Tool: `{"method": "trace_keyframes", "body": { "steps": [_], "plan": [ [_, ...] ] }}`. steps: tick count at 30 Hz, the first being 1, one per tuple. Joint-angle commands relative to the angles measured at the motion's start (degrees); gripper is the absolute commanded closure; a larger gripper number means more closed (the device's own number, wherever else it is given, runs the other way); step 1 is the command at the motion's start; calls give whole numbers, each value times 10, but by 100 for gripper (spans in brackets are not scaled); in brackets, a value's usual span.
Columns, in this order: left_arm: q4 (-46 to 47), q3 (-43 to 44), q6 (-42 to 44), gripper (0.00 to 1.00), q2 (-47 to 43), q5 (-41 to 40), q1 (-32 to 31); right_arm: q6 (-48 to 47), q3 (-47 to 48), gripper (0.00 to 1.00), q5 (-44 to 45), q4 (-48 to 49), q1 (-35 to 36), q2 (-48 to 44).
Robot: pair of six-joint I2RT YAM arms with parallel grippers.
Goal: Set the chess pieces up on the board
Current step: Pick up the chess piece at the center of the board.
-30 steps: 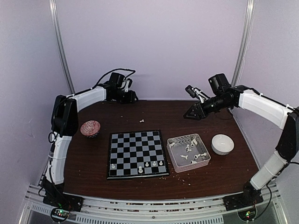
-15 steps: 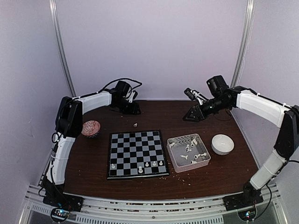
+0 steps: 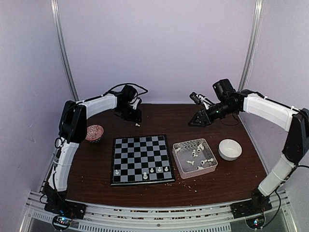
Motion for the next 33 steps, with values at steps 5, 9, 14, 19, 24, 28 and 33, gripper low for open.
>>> {"method": "trace_keyframes", "body": {
  "steps": [5, 9, 14, 19, 24, 28, 33],
  "plan": [
    [-35, 110, 75, 47, 75, -31, -2, -1, 3, 58, -16, -1, -1, 2],
    [-36, 129, 49, 50, 87, -27, -2, 0, 3, 58, -16, 0, -1, 5],
    [-36, 147, 0, 56, 101, -13, -1, 1, 7, 58, -19, -2, -1, 11],
    [-36, 168, -29, 59, 120, 6, -2, 4, 7, 58, -25, 0, -1, 18],
    [-32, 174, -26, 61, 124, 28, -9, 4, 14, 58, -33, -4, 0, 26],
    [-61, 171, -7, 60, 121, 47, -18, 2, 11, 58, -33, -5, -1, 24],
    [-64, 132, -13, 59, 105, 70, -26, 3, 13, 58, -38, -4, 0, 28]
  ]
}}
